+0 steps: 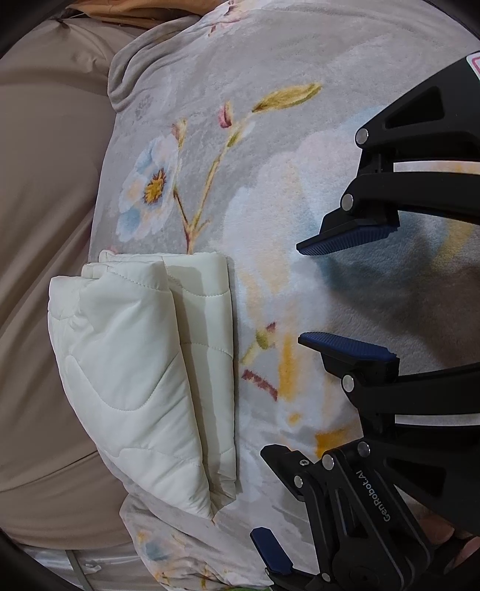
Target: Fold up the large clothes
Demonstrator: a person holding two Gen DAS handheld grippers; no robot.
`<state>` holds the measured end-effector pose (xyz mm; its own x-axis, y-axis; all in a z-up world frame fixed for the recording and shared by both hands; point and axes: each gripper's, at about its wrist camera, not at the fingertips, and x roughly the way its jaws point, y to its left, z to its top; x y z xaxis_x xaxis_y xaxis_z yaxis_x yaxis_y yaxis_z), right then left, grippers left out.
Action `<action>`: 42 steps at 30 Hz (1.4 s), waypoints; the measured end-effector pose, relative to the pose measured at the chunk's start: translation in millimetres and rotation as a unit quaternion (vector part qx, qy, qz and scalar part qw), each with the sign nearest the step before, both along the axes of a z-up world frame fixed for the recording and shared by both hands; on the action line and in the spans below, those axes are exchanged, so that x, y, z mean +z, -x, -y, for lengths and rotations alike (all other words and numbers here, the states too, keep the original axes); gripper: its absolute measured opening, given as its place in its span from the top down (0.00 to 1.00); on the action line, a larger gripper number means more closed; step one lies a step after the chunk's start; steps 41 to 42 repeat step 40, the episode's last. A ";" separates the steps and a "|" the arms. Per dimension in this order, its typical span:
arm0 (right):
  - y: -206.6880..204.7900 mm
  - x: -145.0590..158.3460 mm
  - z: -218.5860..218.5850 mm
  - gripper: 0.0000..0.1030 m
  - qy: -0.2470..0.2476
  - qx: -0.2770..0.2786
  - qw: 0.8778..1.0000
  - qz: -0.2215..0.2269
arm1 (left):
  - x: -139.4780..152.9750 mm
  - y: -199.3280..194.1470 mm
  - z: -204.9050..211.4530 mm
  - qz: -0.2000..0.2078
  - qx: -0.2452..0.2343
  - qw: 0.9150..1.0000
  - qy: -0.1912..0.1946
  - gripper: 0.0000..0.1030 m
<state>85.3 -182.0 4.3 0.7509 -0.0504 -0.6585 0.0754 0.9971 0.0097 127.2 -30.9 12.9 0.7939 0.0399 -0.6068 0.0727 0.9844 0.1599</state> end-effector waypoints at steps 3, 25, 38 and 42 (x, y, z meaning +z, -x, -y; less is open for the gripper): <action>0.3 0.2 -0.7 0.58 0.003 -0.001 1.000 0.001 | -0.1 -0.1 0.0 0.000 0.000 1.000 0.000 0.05; 1.8 2.1 0.9 0.58 0.009 -0.002 1.000 0.007 | 1.5 1.3 -1.1 0.003 -0.002 1.000 0.004 0.05; 3.2 3.4 -1.1 0.58 0.017 -0.007 1.000 0.011 | 1.1 0.7 1.6 0.002 0.002 1.000 0.001 0.05; 3.5 3.1 -1.4 0.58 0.018 -0.007 1.000 0.011 | 1.1 0.7 1.4 0.002 0.002 1.000 0.000 0.05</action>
